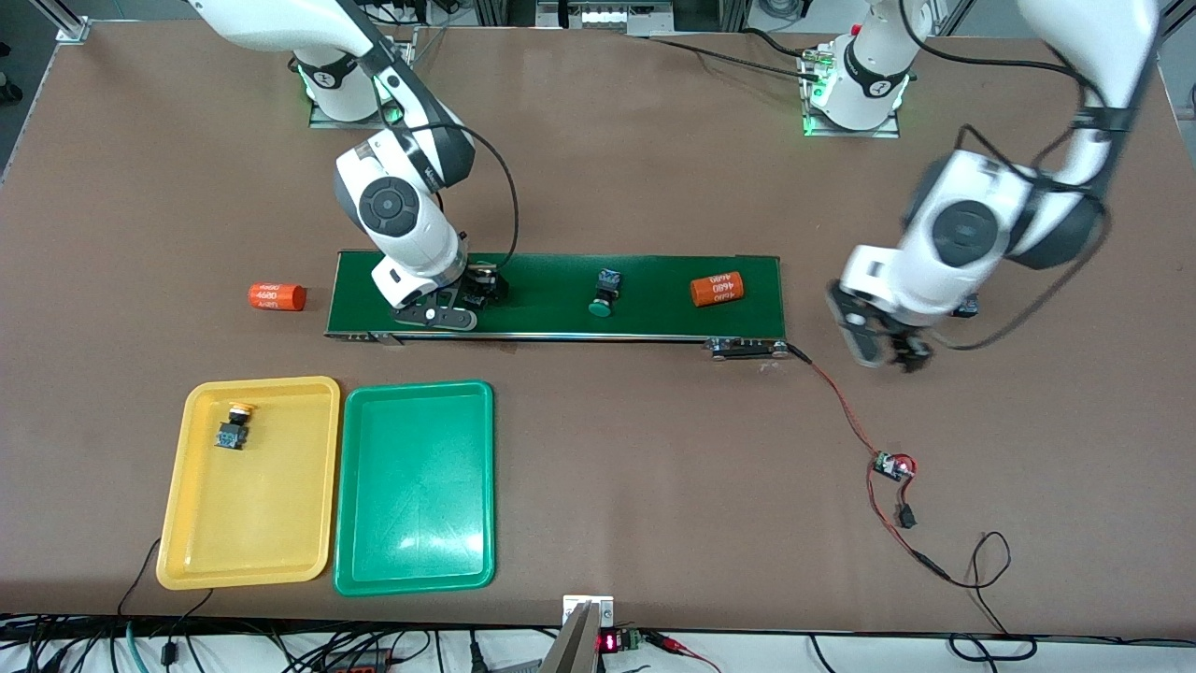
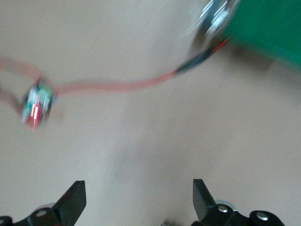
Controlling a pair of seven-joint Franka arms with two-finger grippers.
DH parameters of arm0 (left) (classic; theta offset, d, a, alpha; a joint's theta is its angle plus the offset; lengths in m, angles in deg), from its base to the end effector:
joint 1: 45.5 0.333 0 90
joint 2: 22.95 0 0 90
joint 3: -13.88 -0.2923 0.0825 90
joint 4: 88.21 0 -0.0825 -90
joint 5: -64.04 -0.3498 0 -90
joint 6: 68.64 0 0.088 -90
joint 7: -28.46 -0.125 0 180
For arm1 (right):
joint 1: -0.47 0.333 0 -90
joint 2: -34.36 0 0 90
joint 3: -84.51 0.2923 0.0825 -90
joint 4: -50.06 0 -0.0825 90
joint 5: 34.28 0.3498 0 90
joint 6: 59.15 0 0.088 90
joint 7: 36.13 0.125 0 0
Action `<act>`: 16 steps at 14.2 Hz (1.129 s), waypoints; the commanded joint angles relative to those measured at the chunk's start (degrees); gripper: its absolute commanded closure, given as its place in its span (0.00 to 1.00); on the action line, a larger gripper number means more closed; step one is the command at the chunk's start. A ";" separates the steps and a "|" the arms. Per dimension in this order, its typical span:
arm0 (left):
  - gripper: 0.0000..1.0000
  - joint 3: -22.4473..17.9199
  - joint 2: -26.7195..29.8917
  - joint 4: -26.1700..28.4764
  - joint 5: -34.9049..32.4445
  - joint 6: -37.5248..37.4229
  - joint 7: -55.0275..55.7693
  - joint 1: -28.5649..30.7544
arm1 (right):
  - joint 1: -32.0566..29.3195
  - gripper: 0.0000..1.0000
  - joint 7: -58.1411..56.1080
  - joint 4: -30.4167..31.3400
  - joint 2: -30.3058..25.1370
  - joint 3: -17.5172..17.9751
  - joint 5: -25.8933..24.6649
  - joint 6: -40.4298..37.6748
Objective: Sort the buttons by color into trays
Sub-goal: 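Carry the green button to the green tray while the left gripper grasps button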
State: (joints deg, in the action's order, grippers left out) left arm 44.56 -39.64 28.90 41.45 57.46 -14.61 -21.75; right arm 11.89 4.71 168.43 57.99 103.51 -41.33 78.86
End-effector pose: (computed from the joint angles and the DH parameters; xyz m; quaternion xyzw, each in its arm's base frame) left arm 0.5460 -0.0428 0.2927 -0.8472 0.5238 0.0613 0.0640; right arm 0.4796 0.2789 0.2239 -0.9979 0.0556 0.0322 0.0084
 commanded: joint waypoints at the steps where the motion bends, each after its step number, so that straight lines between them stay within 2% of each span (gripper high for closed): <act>1: 0.00 -0.53 0.44 0.49 -0.09 0.47 4.99 3.84 | -0.17 0.46 1.09 -1.30 3.18 -0.28 -2.45 2.18; 3: 0.00 -1.06 0.35 0.66 -0.18 0.29 13.59 5.95 | -0.43 0.76 0.74 -1.30 3.18 -0.45 -2.45 2.01; 5: 0.00 -2.63 -0.52 0.84 -0.18 0.03 22.72 7.62 | -1.74 0.92 -0.05 -2.53 2.57 -0.72 -2.45 0.79; 8: 0.00 -3.17 -2.63 1.37 -0.18 -0.06 33.21 11.83 | -2.45 0.98 -0.14 -12.07 2.48 -0.63 -2.18 -11.13; 10: 0.00 -3.17 -4.48 1.37 -0.18 0.11 34.11 15.00 | -2.54 0.98 -2.15 -19.29 2.56 -0.71 -2.18 -18.97; 13: 0.00 -3.17 -5.97 3.29 -0.09 0.29 37.61 16.93 | -3.85 0.98 -8.74 -24.76 3.17 -0.80 -2.27 -19.88; 16: 0.00 -3.17 -6.68 4.79 0.78 0.38 39.73 17.91 | -4.21 0.98 -16.28 -31.86 8.96 -2.91 -2.27 -18.30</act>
State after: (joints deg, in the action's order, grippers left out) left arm 40.77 -46.73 32.27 41.52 57.44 23.20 -4.71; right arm 8.10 -6.33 143.54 60.85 101.38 -42.79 60.37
